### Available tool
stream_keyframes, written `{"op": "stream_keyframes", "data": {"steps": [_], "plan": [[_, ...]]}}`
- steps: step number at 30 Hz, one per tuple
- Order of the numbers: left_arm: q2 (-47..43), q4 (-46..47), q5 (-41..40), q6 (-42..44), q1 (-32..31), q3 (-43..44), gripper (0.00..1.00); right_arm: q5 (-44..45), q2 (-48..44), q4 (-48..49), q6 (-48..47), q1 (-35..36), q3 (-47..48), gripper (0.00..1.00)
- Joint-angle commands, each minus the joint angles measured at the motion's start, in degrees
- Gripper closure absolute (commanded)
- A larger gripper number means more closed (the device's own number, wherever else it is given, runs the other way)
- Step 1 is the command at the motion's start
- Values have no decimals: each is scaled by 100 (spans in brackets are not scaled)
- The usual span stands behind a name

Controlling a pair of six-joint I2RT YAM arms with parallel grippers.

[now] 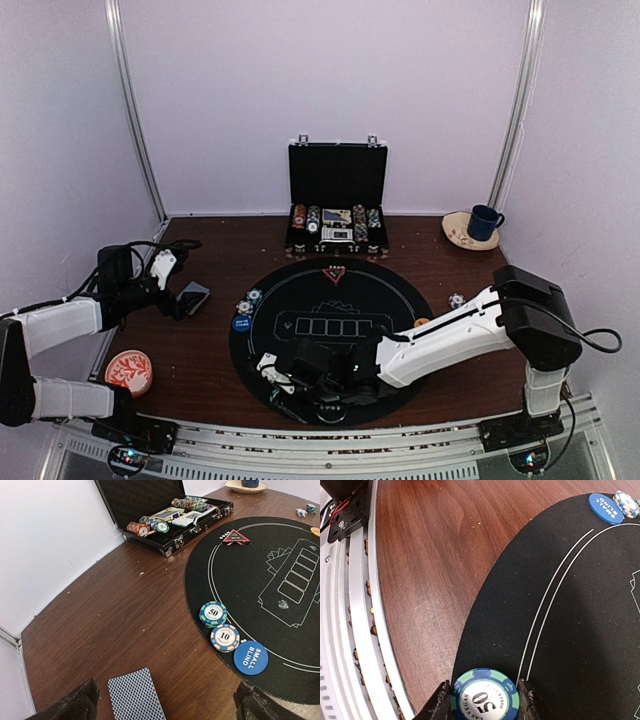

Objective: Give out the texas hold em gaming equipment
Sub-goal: Place the poker chip in the dealer area.

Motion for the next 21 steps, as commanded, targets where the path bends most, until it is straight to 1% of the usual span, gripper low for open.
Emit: {"op": "stream_keyframes", "data": {"steps": [1,21], "plan": [[-40,262,13,64,-13,-21,2,56,74,-38,-57,31,119,59],[-29,258,21,63,-11,-16,2,169,150,-104,-48,25,-94,59]]}}
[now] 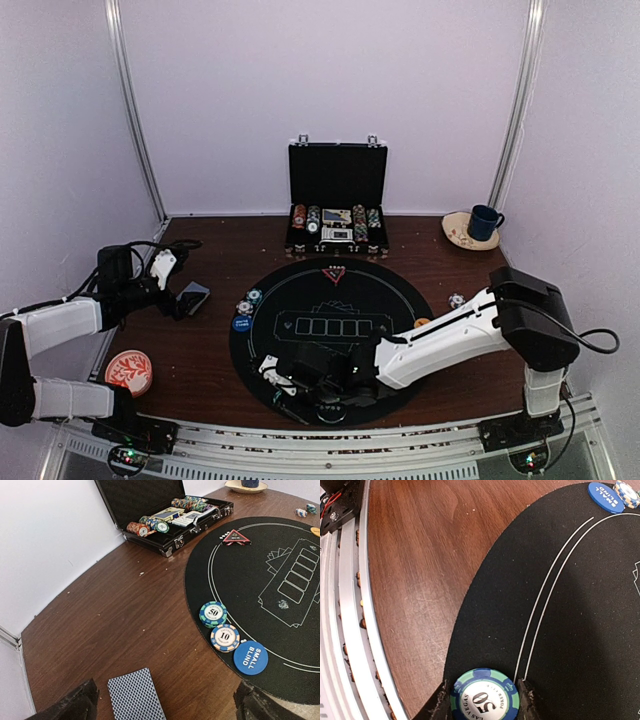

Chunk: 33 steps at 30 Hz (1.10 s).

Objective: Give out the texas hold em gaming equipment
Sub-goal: Place the poker chip in the dealer area.

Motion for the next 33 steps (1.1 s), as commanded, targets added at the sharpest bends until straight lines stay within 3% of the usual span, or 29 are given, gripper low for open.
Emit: {"op": "stream_keyframes", "data": {"steps": [1,26,33], "plan": [[-31,258,24,64,-9,-22,2,111,81,-55,-51,23,-67,59],[-12,267,7,57,-9,-12,2,149,-157,-245,-20,26,-197,57],[-5,267,12,62,-11,-12,2,119,-86,-342,-66,21,-41,44]]}}
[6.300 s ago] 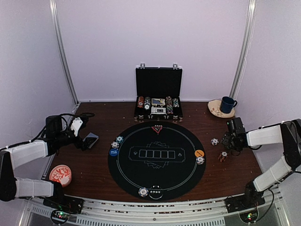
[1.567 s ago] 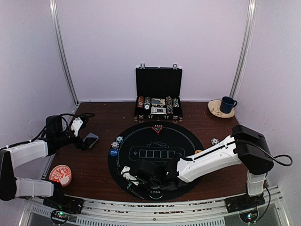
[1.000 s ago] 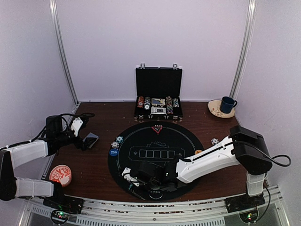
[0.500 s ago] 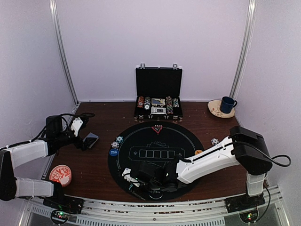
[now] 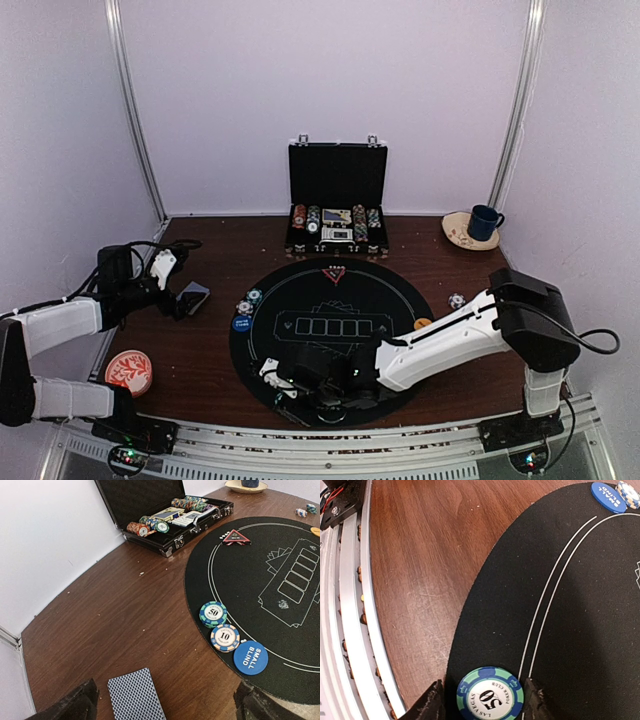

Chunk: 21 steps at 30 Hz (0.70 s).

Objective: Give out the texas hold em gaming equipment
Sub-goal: Place the poker chip in the dealer area.

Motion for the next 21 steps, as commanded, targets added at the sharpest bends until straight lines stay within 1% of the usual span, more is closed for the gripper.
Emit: {"op": "stream_keyframes", "data": {"steps": [1,5,11,13,14,18,21], "plan": [[-5,267,9,64,-13,-12,2,64,-93,-390,-74,15,67,42],[-11,267,6,64,-13,-14,2,152,-188,-455,-99,15,183,34],[-14,267,10,60,-13,-12,2,689,-725,-497,12,15,156,15],[-22,259,13,64,-13,-12,2,1114,-1024,-502,75,14,59,3],[-20,266,14,64,-13,-12,2,1332,-1173,-516,103,10,4,0],[-22,258,5,63,-13,-12,2,2161,-1809,-679,274,-47,-283,0],[-39,258,-2,64,-11,-16,2,2559,-2289,-867,514,-254,-554,0]]}}
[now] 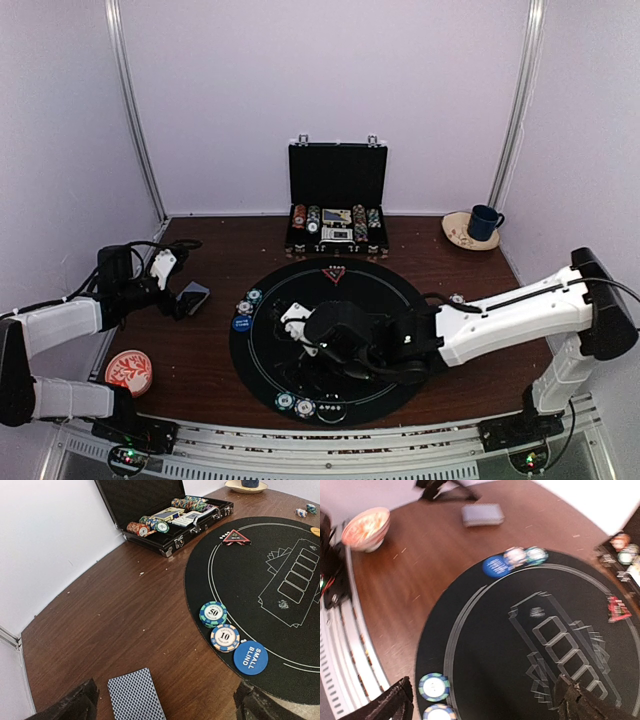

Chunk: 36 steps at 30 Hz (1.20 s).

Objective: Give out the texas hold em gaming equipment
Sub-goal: Pick up the poker chip from the pile of poker chips.

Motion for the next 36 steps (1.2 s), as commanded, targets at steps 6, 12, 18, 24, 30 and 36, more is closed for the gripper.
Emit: {"op": "stream_keyframes", "data": {"steps": [6,12,18,24,30,36], "plan": [[-40,258,-5,59,-11,-12,2,1551,-1560,-813,1261,-1507,-1097,0],[-48,258,-4,60,-9,-13,2,1636,-2809,-804,1878,-3259,-2204,0],[-32,258,-1,62,-13,-12,2,1631,-3504,-823,2127,-4763,-3004,1],[-35,251,-2,60,-12,-16,2,1487,-3502,-682,2398,-5637,-3330,4],[-35,266,26,59,-14,-25,2,1232,-2932,-323,2488,-6155,-3415,5],[-39,222,58,60,-9,2,2,860,-2399,-26,2504,-6522,-3343,7]]}}
